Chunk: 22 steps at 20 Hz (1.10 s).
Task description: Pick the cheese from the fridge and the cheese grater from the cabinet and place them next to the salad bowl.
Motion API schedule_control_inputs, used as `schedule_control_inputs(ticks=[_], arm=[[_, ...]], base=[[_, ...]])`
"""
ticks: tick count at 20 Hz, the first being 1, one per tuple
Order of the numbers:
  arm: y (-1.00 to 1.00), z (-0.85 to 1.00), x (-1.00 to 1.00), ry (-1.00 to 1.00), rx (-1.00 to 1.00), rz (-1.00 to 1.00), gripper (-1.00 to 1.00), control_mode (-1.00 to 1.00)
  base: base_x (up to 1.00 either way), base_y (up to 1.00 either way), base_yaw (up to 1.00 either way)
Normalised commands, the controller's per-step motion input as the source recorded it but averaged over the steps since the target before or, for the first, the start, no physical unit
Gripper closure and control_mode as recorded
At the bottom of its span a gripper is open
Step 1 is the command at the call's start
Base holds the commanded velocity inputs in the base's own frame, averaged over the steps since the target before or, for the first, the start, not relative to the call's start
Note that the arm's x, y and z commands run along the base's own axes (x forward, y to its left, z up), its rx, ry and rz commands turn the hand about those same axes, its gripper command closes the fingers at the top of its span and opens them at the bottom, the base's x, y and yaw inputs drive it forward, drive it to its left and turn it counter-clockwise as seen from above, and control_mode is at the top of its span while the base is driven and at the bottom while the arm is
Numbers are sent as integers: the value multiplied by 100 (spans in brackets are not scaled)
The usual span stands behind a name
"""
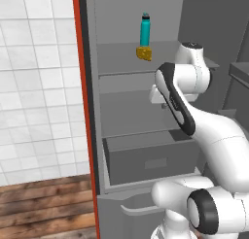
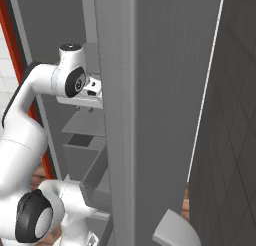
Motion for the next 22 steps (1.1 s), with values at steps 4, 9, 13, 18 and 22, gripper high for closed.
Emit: schedule_control_inputs(ticks=[4,9,13,18,22], arm=[[-2,1,-12,-19,0,0,-100,-100],[0,13,-36,-30,-13,0,-100,-100],[-2,58,-26,-28,-6,-1,-100,-100],[-10,64,-13,-21,1,0,-100,-100],[-9,59,-1,-3,6,-7,-100,-100]], base=[[0,0,0],[0,0,0],[0,0,0],[0,0,0],[0,0,0]])
